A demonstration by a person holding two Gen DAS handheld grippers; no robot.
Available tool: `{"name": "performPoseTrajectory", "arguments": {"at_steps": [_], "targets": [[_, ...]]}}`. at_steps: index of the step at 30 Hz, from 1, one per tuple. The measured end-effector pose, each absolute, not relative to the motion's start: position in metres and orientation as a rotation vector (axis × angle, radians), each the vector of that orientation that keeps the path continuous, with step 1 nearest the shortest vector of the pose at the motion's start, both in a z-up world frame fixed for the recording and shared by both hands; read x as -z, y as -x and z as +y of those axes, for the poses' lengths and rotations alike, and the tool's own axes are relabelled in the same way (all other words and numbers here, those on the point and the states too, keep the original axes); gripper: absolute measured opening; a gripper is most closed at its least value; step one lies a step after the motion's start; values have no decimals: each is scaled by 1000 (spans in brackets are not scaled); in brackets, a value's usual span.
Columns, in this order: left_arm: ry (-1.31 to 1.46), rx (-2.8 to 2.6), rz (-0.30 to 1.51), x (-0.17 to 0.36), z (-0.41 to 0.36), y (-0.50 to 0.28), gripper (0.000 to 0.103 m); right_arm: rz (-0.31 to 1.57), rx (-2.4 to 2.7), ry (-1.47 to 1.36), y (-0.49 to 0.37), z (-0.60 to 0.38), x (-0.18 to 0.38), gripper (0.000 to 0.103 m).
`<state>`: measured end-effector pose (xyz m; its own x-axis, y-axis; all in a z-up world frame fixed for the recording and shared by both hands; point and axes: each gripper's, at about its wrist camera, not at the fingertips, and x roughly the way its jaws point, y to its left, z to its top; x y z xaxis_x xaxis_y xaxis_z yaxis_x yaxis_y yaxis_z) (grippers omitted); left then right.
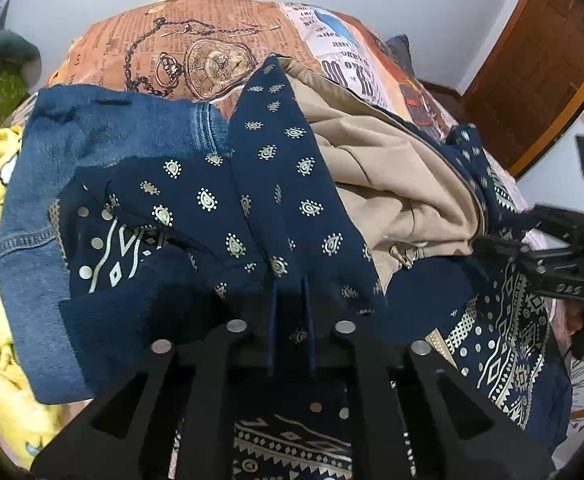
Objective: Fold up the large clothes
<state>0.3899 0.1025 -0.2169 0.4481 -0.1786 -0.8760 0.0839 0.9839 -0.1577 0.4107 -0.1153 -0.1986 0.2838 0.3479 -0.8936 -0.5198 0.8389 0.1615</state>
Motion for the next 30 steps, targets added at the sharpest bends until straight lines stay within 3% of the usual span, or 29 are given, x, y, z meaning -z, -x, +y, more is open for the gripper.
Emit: {"name": "performPoseTrajectory", "arguments": {"at_steps": [3, 5, 7, 13, 25, 27, 28, 30], "targets": [[48, 156, 1078, 200, 96, -385, 25, 1100, -579, 190, -408, -113, 179, 56], [34, 166, 1038, 186, 95, -386, 53, 1061, -588, 181, -409, -113, 167, 59], [24, 155, 972, 170, 96, -390, 60, 1017, -592, 162, -414, -112, 156, 66], [68, 145, 963, 158, 103, -436, 60, 971, -591, 162, -451, -87, 152, 68], [250, 113, 1092, 221, 127, -531, 60, 1128, -598, 92, -524, -57, 217, 68], [282, 121, 1077, 226, 130, -535, 59, 1134, -596, 107, -528, -52, 227, 61], [287, 121, 1065, 227, 130, -535, 58, 1134, -599, 117, -528, -49, 231, 53], [270, 131, 1047, 228, 127, -535, 43, 1144, -611, 114, -530, -48, 236, 36]]}}
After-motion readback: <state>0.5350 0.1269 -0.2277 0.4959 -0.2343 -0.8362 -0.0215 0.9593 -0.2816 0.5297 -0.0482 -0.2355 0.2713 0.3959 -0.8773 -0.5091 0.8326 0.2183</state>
